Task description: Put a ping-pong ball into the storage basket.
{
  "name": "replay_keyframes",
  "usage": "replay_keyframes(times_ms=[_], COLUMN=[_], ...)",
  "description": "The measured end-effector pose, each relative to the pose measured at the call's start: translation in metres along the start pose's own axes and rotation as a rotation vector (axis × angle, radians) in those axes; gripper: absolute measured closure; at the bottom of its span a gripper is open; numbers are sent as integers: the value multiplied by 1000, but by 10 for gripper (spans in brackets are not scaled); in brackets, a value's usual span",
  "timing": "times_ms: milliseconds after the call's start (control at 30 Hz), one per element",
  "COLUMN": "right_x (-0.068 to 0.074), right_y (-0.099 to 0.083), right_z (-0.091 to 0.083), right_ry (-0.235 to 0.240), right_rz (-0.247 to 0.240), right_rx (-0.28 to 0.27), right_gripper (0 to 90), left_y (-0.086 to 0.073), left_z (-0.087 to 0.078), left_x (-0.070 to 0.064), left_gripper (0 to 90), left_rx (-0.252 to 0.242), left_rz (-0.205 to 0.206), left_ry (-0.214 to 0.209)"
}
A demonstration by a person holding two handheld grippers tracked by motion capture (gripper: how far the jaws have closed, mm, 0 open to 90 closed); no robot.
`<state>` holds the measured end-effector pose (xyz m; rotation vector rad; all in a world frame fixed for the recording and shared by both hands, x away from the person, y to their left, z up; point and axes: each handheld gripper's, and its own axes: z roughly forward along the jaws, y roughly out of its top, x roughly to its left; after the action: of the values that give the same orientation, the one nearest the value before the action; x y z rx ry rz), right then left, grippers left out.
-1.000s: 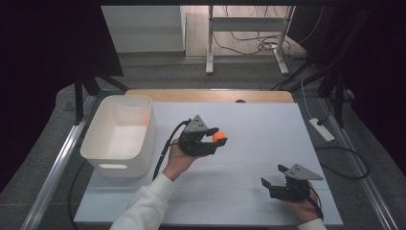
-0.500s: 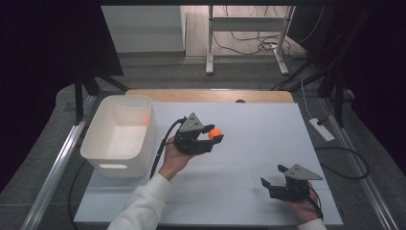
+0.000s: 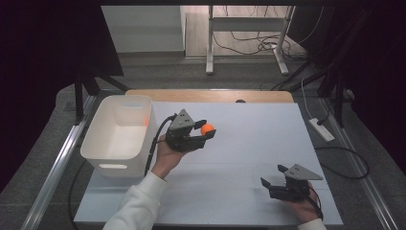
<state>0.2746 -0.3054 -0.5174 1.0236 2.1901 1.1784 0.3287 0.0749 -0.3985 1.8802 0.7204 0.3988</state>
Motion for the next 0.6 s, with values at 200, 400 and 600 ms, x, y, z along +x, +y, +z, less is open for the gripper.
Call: replay_keyframes(times_ms=[200, 400, 600], right_x=[0, 0, 0], right_y=[0, 0, 0], right_z=[0, 0, 0], right_ry=[-3, -4, -4], right_rz=[-1, -1, 1], right_rx=[1, 1, -2], right_gripper=[163, 163, 163], left_y=[2, 3, 5], left_z=[-7, -14, -20], left_x=[4, 8, 11], left_gripper=[506, 506, 506], left_rx=[-15, -25, -34], left_rz=[-5, -8, -13], left_ry=[14, 31, 38])
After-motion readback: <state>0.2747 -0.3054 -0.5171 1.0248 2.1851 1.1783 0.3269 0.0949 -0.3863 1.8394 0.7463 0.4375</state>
